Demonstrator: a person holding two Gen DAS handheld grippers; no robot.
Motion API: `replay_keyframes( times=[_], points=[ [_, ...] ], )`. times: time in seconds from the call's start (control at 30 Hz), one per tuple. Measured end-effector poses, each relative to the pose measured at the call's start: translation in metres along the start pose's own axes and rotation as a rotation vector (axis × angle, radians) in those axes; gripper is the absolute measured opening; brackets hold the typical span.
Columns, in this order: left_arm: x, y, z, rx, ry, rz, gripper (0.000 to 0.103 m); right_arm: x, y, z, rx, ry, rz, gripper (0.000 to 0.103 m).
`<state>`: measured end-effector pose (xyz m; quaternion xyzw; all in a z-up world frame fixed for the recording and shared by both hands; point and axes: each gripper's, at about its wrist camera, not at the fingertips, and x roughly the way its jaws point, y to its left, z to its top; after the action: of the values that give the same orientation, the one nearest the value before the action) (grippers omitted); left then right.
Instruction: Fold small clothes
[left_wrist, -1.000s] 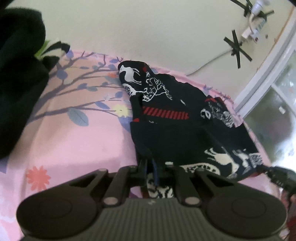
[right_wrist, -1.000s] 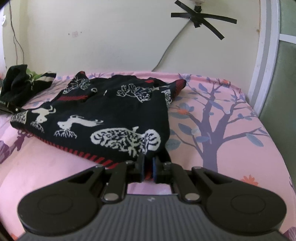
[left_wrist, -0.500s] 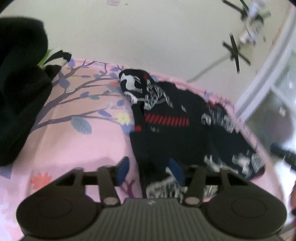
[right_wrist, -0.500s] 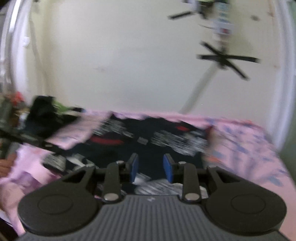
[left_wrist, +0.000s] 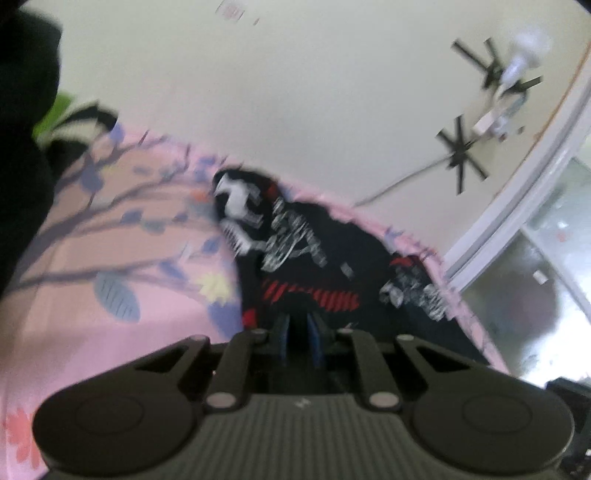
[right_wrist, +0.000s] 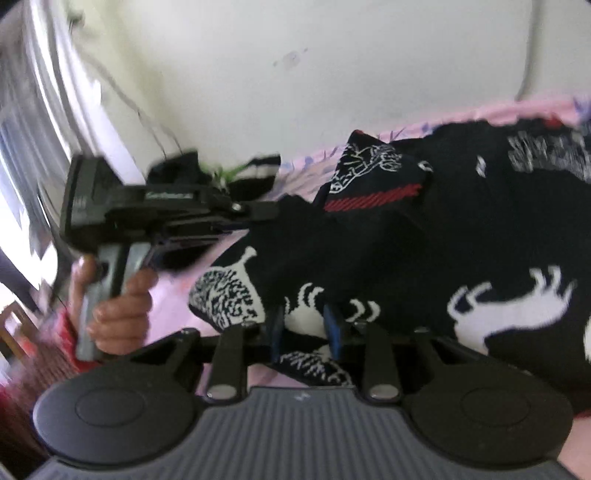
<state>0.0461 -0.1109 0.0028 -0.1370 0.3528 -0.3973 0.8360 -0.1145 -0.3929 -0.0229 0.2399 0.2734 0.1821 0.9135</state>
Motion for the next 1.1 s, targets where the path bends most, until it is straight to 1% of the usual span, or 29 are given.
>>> replay_keyframes(
  times=[0.07, 0.1, 0.13, 0.17, 0.2, 0.27, 0.33, 0.4, 0.47, 0.57, 0.67, 0.77, 0.87, 0.9, 0.97, 1.03, 1.07, 1.1],
  points=[
    [0.001, -0.004, 0.001, 0.029, -0.022, 0.012, 0.011, 0.000, 0.000, -0.001, 0.003, -0.002, 0.002, 0.019],
    [0.004, -0.004, 0.001, 0.051, -0.023, 0.057, 0.010, 0.001, 0.001, -0.001, -0.005, -0.002, -0.003, 0.020],
    [0.013, -0.004, 0.000, 0.069, -0.003, 0.139, 0.010, 0.002, 0.004, -0.002, -0.016, -0.003, -0.011, 0.020],
    [0.023, 0.001, -0.003, 0.077, 0.044, 0.222, 0.010, 0.003, 0.006, -0.004, -0.024, -0.005, -0.016, 0.020],
    [0.027, 0.005, -0.006, 0.078, 0.041, 0.249, 0.011, 0.003, 0.009, -0.003, -0.028, -0.005, -0.017, 0.020],
    [0.024, 0.008, -0.006, 0.049, 0.039, 0.236, 0.011, 0.000, 0.004, -0.002, -0.016, -0.007, -0.008, 0.020],
    [0.017, 0.010, -0.003, 0.021, 0.026, 0.221, 0.014, -0.003, 0.001, -0.002, -0.002, -0.020, 0.005, 0.024],
    [0.005, 0.007, -0.002, 0.017, -0.008, 0.227, 0.015, -0.013, 0.000, -0.004, -0.004, -0.069, 0.030, 0.038],
    [-0.012, 0.005, 0.000, 0.009, -0.050, 0.219, 0.015, -0.023, -0.002, -0.006, 0.001, -0.126, 0.040, 0.042],
    [-0.037, 0.002, 0.005, -0.009, -0.111, 0.182, 0.015, -0.031, -0.007, -0.006, 0.040, -0.173, 0.028, 0.039],
    [-0.053, -0.009, 0.011, -0.011, -0.131, 0.119, 0.015, -0.031, -0.008, -0.002, 0.043, -0.166, -0.015, 0.035],
    [-0.049, -0.030, 0.008, 0.050, -0.094, 0.047, 0.015, -0.034, -0.002, 0.005, 0.001, -0.175, -0.044, 0.035],
    [-0.030, -0.051, -0.007, 0.127, -0.004, -0.018, 0.015, -0.040, -0.001, 0.015, -0.021, -0.194, -0.072, 0.035],
    [-0.022, -0.057, -0.015, 0.159, 0.036, -0.017, 0.015, -0.044, -0.002, 0.016, -0.031, -0.197, -0.089, 0.035],
    [-0.011, -0.064, -0.035, 0.244, 0.112, 0.025, 0.015, -0.056, -0.006, 0.017, -0.065, -0.208, -0.141, 0.035],
    [-0.005, -0.063, -0.053, 0.317, 0.158, 0.096, 0.018, -0.075, -0.018, 0.014, -0.090, -0.220, -0.240, 0.034],
    [-0.007, -0.060, -0.060, 0.342, 0.147, 0.109, 0.018, -0.083, -0.027, 0.011, -0.084, -0.203, -0.310, 0.033],
    [-0.012, -0.057, -0.063, 0.351, 0.131, 0.106, 0.018, -0.089, -0.041, 0.007, -0.063, -0.157, -0.408, 0.020]
  ],
)
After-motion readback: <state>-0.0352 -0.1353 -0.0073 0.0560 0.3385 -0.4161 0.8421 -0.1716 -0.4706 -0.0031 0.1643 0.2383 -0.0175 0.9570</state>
